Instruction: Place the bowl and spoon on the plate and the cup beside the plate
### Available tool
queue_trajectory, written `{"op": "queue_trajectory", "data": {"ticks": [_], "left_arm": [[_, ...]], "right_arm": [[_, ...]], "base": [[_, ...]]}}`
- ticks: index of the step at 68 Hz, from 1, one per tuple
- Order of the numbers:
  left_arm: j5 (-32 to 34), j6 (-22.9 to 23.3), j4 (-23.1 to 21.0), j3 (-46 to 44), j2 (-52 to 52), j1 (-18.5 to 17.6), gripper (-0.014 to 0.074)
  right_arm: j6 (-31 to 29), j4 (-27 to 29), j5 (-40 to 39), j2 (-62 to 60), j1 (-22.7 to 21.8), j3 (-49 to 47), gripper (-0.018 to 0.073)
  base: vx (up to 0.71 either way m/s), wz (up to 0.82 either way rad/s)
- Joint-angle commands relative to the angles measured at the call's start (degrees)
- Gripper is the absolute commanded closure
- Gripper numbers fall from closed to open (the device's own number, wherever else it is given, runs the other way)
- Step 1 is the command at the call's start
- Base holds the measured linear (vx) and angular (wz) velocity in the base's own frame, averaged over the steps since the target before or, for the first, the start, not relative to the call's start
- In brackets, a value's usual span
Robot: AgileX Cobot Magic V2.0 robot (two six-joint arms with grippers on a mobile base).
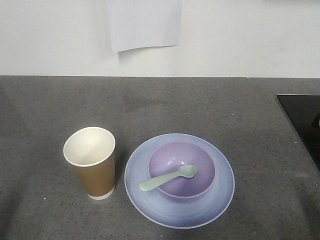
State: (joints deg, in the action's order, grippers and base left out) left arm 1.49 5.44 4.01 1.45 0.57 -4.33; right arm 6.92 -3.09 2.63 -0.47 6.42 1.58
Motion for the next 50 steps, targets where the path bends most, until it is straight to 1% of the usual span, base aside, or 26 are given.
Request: {"op": "queue_trajectory", "data": {"ticks": [1,5,50], "left_arm": [[4.16,0.49,-0.22,-0.43,0.85,0.15,0.0604],[4.16,0.49,-0.22,-0.43,0.85,0.15,0.0604],[4.16,0.49,-0.22,-0.43,0.85,0.15,0.0604]], "right_arm": [[-0.29,-0.41,-4.64,-0.79,-0.31,0.27,0.0570],[0.58,-0.41,-4.40,-0.79,-0.31,0.27,0.0570],[0.58,-0.58,-3.94,-0.79,-0.31,0.27,0.0570]], "base": [[0.00,0.00],[0.00,0.00],[0.00,0.00]]}}
